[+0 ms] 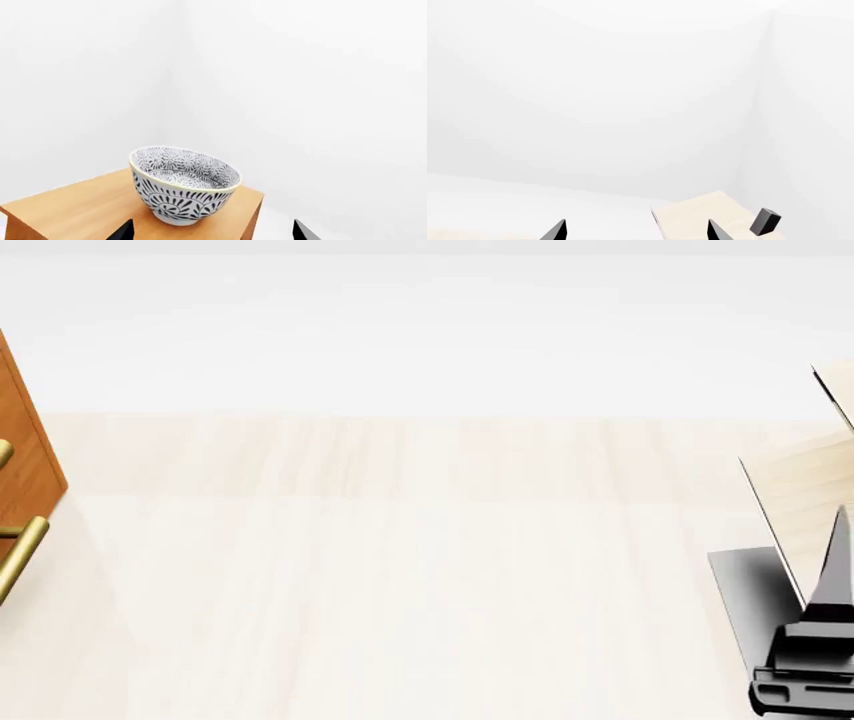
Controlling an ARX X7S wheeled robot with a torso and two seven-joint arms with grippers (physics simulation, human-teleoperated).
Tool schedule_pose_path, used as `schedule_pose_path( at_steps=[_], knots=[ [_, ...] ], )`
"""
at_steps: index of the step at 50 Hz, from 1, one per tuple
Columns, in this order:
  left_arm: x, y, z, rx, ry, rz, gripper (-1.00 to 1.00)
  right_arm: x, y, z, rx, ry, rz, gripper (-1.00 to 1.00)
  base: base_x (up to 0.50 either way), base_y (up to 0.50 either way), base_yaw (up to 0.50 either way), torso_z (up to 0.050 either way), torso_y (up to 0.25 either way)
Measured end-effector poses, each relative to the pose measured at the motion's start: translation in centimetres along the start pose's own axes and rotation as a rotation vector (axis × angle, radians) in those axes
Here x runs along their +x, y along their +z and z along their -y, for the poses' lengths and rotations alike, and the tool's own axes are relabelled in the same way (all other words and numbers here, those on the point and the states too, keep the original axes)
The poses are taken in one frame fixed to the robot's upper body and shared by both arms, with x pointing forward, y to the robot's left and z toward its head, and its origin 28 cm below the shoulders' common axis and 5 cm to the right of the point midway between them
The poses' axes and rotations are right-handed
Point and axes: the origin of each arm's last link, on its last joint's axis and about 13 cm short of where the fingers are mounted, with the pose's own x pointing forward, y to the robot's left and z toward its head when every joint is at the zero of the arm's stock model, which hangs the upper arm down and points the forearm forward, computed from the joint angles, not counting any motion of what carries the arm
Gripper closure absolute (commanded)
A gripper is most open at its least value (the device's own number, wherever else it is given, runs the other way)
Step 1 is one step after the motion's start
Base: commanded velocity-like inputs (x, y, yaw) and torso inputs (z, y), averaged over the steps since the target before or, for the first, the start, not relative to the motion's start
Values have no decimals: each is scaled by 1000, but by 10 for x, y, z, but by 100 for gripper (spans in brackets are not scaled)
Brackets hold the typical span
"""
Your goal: Close the top drawer of the cabinet and put the bowl on top of it.
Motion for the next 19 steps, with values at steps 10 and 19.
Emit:
schedule_pose_path(
  at_steps=[10, 19],
  knots=[
    [-27, -11, -3, 97, -79, 13, -100, 1, 2, -2, 16, -2, -9, -100, 0, 0, 0, 0, 0],
    [-47, -23, -6, 182, -155, 23, -100, 0, 6, -3, 36, -8, -17, -100, 0, 0, 0, 0, 0]
  ],
)
